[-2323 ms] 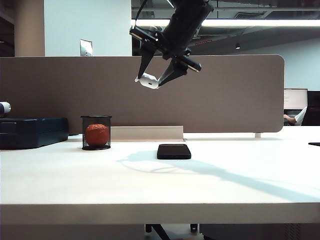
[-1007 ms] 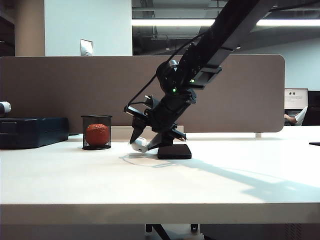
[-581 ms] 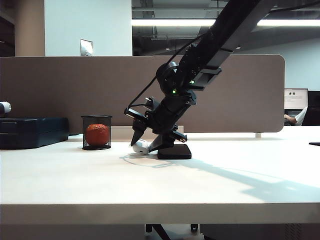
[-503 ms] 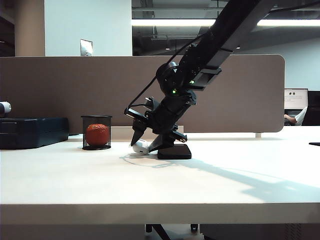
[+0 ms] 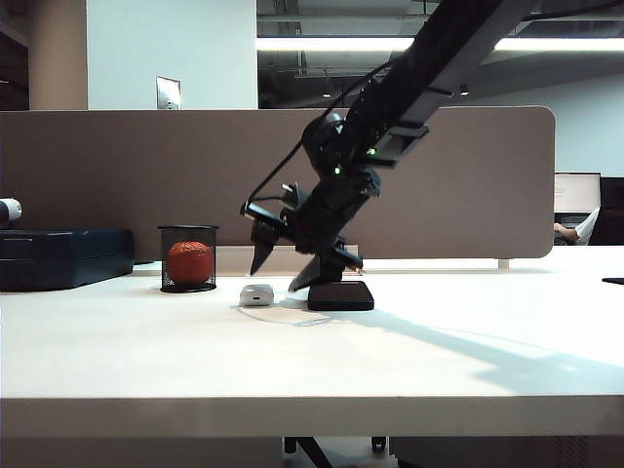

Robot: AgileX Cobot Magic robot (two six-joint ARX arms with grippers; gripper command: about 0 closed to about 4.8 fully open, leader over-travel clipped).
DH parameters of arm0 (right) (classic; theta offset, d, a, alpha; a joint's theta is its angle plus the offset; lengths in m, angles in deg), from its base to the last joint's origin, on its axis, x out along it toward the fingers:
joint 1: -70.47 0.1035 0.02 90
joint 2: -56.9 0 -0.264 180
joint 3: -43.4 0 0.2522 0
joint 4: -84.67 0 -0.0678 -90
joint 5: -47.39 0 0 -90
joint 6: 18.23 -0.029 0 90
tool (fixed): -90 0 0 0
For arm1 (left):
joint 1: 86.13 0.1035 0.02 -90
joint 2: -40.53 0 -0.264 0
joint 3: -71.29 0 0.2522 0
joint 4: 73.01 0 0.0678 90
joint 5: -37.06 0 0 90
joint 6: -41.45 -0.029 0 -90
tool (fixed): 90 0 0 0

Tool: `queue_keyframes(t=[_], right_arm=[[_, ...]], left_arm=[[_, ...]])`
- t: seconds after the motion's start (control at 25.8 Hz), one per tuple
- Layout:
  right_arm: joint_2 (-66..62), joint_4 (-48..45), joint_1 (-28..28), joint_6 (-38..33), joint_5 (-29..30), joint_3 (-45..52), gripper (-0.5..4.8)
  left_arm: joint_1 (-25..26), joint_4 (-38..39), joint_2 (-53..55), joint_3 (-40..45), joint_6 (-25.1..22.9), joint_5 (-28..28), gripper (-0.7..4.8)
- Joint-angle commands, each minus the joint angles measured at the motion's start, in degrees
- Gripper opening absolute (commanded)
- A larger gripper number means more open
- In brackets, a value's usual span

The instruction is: Find the wireless headphone case on the desktop and place it on the left side of the phone.

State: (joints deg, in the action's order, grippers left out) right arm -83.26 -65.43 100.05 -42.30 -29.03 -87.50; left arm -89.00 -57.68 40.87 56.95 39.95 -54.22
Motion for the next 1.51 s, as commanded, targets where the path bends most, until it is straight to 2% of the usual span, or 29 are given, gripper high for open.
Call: queue_keyframes(t=[0.04,0.23,0.31,0.35,0.39,0.5,0.58,0.7,0.81,1.01,1.16,1.32,1.51], right_arm=[[0.55,0.94,-0.04,0.09,0.04,-3.67,3.18],[0.55,6.19,-0.04,0.55,0.22,-10.36,3.07],[0.57,8.11,-0.07,0.55,0.59,-12.44,2.76],[0.57,10.86,-0.07,0.57,0.7,-14.8,2.32],[0.57,12.52,-0.11,0.87,0.7,-16.33,2.14],[0.57,17.27,-0.35,3.87,0.7,-20.74,1.96],[0.57,22.69,-0.79,6.8,0.72,-25.9,0.93],[0.57,31.17,-1.7,11.17,-1.01,-34.99,0.06],[0.66,37.44,-3.08,12.85,-3.45,-43.41,-0.01],[1.55,51.98,-6.08,19.04,-12.31,-58.8,-0.02],[1.64,58.93,-8.0,19.76,-13.49,-66.53,-0.02],[4.96,63.41,-10.21,20.09,-13.42,-67.58,-0.02],[8.07,63.52,-12.33,20.04,-10.45,-67.56,-0.02]], left_arm=[[0.09,-0.35,0.04,-0.07,0.0,-0.02,-0.05],[0.11,-0.35,0.04,-0.07,-0.02,0.0,-0.05],[0.11,-0.31,0.04,-0.04,-0.02,-0.02,-0.05],[0.11,-0.31,0.04,-0.04,-0.02,-0.02,-0.05],[0.11,-0.31,0.04,-0.04,-0.02,0.0,-0.05],[0.11,-0.31,0.04,-0.07,-0.02,0.0,-0.05],[0.11,-0.31,0.04,-0.07,-0.02,0.0,-0.05],[0.11,-0.33,0.04,-0.07,-0.02,0.0,-0.05],[0.11,-0.35,0.04,-0.07,-0.02,-0.02,-0.05],[0.11,-0.33,0.04,-0.07,-0.02,0.0,-0.05],[0.11,-0.33,0.02,-0.07,-0.02,0.02,-0.05],[0.11,-0.35,0.04,-0.07,-0.02,0.0,-0.05],[0.11,-0.33,0.04,-0.07,-0.02,0.0,-0.05]])
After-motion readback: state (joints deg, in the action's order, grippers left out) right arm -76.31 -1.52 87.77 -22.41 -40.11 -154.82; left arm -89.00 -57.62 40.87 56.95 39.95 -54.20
